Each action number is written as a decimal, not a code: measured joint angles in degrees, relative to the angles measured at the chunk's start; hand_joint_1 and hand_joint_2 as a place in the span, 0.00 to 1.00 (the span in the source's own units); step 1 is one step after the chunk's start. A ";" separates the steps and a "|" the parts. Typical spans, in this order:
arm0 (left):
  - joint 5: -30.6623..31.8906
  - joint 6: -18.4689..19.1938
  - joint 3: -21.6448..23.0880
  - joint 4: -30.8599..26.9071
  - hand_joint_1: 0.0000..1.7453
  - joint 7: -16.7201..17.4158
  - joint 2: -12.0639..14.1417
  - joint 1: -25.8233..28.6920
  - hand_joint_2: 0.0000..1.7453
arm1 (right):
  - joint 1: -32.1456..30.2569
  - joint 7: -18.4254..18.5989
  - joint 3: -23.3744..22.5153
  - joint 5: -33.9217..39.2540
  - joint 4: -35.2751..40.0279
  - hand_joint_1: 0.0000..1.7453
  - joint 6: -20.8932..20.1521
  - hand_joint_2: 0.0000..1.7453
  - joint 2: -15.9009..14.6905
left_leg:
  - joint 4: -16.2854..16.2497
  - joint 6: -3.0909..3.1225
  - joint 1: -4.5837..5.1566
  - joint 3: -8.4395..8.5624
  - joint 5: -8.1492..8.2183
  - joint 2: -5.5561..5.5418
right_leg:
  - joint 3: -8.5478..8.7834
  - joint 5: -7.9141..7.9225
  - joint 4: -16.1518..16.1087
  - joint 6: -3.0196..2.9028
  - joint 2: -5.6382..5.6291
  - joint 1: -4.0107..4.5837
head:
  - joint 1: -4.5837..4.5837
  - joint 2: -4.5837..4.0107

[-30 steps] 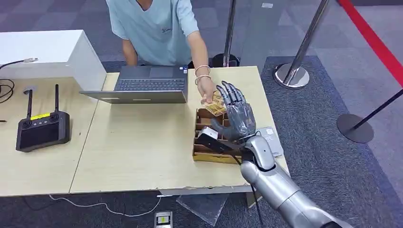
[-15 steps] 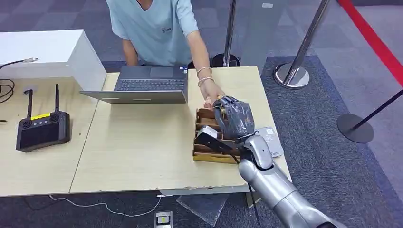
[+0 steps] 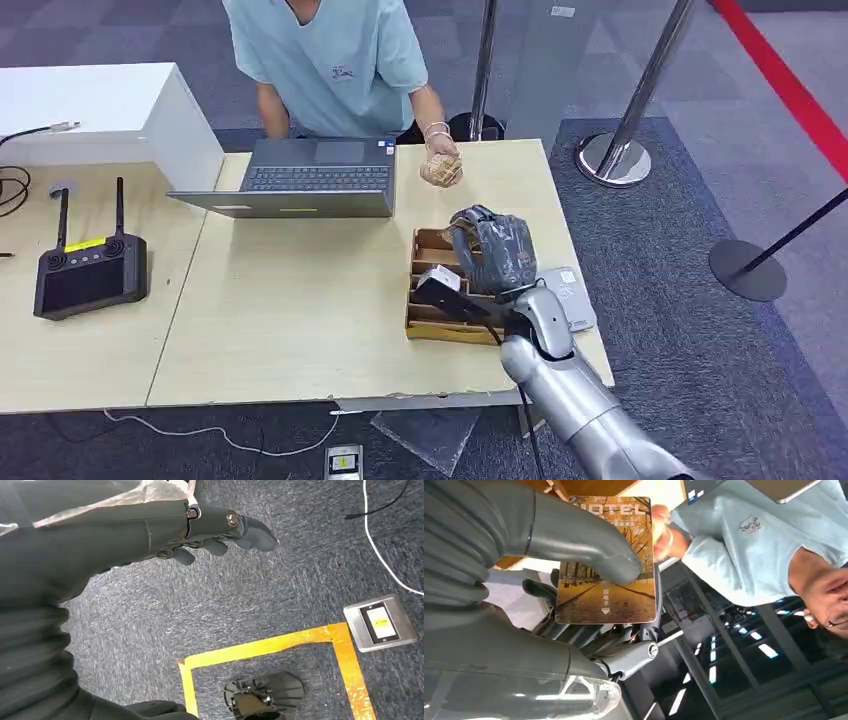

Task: Pass the card to the sensor for recognition and then transmit it.

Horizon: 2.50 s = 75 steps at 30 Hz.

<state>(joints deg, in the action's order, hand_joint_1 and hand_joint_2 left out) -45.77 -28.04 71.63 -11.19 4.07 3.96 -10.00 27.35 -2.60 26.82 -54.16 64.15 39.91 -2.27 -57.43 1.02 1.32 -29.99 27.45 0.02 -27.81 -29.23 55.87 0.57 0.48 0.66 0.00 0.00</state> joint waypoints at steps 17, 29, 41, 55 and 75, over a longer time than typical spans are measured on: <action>-1.31 -0.26 0.48 0.02 0.00 -0.72 0.11 0.67 1.00 | -2.82 9.75 -8.80 -6.38 11.32 1.00 0.04 1.00 -4.06 | -0.02 0.02 0.02 -0.01 0.01 0.00 | -0.02 0.00 -0.02 0.00 0.00 -0.02 | 0.00 0.00; -2.34 -0.79 0.48 0.02 0.00 -1.16 0.20 1.44 1.00 | -8.05 12.85 -16.87 -5.07 19.02 1.00 0.07 1.00 -9.86 | -0.02 0.04 0.02 -0.05 0.04 -0.01 | -0.07 0.00 -0.03 0.01 -0.02 -0.02 | 0.00 0.00; -3.28 -1.40 0.46 0.04 0.00 -1.35 0.20 1.87 1.00 | -12.92 12.20 -23.29 -5.24 18.51 1.00 -0.76 1.00 -11.15 | -0.01 0.03 0.02 -0.06 0.04 -0.02 | -0.07 -0.01 -0.03 0.01 -0.01 -0.01 | 0.02 0.00; -3.52 -1.44 0.46 0.04 0.00 -1.33 0.22 1.85 1.00 | -14.30 7.54 -26.27 -0.09 13.62 1.00 -0.15 1.00 -9.58 | 0.00 0.03 0.01 -0.11 0.04 -0.01 | -0.10 -0.02 -0.03 0.00 -0.01 0.00 | 0.02 0.00; -4.09 -1.44 0.46 0.02 0.00 -1.33 0.22 1.75 1.00 | -11.44 -0.11 -25.77 10.31 -4.92 1.00 -0.13 1.00 -4.42 | 0.01 0.03 0.00 -0.15 0.04 -0.01 | -0.12 -0.03 -0.02 -0.02 -0.01 0.01 | 0.02 0.00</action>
<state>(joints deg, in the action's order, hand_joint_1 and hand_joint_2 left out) -49.86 -29.48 72.08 -11.17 2.73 4.17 -8.25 15.91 -2.71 1.05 -43.85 59.24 39.78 -6.69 -57.43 1.05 1.32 -30.15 27.49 0.00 -27.93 -29.26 55.84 0.55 0.47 0.67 0.02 0.00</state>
